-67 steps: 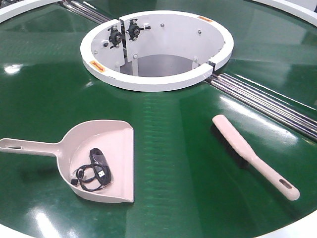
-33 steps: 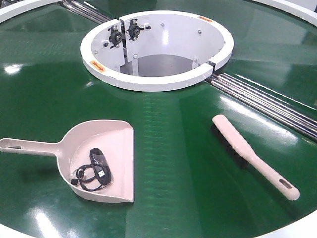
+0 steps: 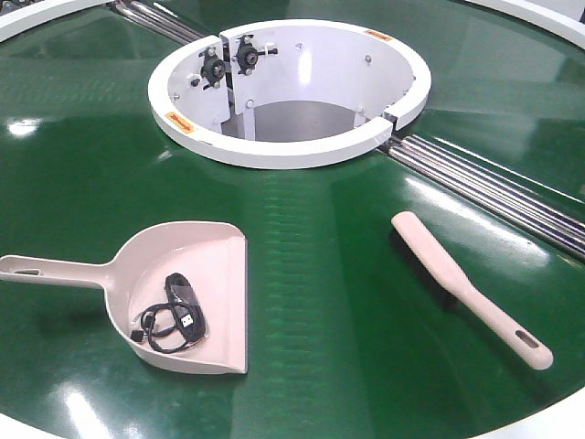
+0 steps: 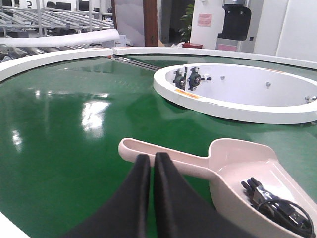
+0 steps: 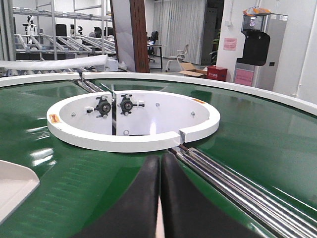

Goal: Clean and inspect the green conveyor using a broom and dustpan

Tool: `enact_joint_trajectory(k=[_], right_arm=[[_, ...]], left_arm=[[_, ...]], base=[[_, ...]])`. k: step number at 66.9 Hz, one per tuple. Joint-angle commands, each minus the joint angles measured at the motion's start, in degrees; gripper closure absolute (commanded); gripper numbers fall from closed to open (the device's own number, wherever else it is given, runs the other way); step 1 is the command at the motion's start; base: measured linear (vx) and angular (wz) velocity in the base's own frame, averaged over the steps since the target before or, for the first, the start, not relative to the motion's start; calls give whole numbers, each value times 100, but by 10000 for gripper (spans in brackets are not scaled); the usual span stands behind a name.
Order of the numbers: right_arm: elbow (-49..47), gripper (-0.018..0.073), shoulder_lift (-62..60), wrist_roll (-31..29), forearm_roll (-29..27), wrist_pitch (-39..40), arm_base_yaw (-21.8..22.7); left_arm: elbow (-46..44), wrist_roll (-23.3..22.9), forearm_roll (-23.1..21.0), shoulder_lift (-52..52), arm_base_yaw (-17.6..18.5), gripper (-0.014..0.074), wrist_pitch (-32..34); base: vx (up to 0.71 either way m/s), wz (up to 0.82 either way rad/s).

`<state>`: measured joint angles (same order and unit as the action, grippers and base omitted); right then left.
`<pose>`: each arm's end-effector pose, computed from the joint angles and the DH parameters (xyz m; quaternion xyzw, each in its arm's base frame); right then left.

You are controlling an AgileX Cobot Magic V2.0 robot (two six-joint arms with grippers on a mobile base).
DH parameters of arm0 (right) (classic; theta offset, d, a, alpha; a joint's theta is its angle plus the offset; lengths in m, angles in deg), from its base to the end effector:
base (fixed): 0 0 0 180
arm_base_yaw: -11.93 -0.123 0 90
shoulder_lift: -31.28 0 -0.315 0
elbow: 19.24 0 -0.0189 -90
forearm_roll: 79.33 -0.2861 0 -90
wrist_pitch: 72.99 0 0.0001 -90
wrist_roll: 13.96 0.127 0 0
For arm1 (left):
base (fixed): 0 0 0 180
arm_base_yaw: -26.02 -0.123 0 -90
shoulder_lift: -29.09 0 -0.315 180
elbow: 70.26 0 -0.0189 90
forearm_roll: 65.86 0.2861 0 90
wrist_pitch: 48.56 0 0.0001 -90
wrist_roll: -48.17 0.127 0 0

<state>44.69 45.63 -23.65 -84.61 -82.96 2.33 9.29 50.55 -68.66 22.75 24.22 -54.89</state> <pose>0.0963 0.0184 0.2816 -0.0910 0.6900 0.0376 0.7171 0.0978 0.0024 0.1921 -0.0120 0.7205 0.0065 0.6933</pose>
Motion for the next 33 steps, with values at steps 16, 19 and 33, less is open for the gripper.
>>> enact_joint_trajectory(k=[16,19,33], right_arm=[[-148,568,68,-49,-13,416,19],[-148,568,68,-49,-13,416,19],[-148,568,68,-49,-13,416,19]], left_arm=[[50,-67,42,81,145,603,363],[50,-67,42,81,145,603,363],[50,-67,42,81,145,603,363]], base=[[0,0],[0,0],[0,0]])
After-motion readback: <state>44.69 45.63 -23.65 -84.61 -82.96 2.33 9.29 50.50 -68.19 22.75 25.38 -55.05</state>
